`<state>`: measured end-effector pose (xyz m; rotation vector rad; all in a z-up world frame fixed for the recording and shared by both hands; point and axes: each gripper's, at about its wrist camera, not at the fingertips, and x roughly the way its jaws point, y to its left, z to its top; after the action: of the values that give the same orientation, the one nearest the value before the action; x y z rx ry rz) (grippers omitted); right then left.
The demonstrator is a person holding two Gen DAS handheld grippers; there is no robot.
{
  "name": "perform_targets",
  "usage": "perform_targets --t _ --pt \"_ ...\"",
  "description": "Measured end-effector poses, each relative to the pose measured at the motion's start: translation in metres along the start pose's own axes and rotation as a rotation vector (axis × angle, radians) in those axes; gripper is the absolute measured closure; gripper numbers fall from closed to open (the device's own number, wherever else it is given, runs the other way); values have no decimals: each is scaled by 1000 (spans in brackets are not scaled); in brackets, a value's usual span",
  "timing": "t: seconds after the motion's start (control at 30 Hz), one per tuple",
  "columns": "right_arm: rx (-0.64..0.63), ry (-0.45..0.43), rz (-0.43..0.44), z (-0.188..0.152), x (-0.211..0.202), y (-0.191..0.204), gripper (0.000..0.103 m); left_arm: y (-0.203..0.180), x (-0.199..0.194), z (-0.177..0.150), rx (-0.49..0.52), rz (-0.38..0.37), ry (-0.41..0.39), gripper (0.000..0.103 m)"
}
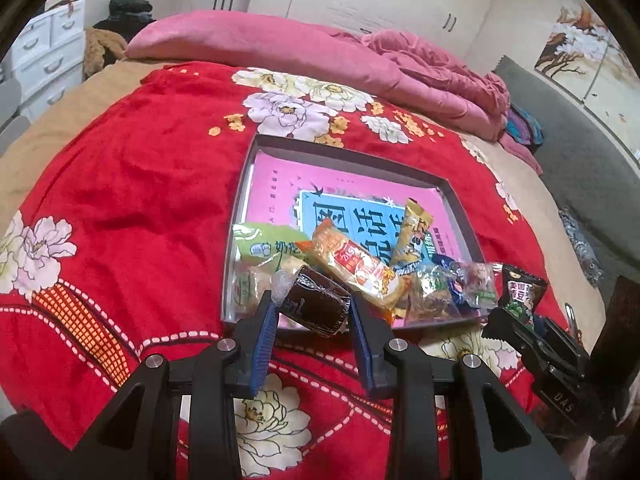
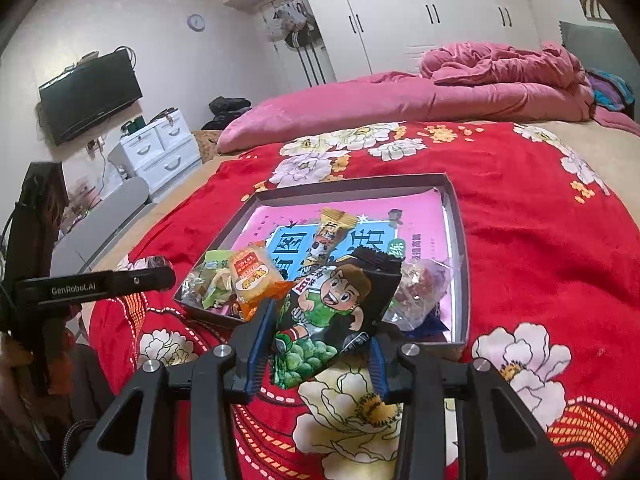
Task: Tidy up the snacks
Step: 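Carry the chocolate piece and pea-snack bag over the tray with both tools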
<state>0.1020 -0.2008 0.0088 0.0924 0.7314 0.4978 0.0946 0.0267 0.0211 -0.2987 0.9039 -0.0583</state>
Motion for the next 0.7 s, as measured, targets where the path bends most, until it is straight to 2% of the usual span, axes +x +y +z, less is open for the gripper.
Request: perform_targets --t 0.7 --pt "-32 7 -15 17 28 -7 61 -14 43 6 32 42 35 67"
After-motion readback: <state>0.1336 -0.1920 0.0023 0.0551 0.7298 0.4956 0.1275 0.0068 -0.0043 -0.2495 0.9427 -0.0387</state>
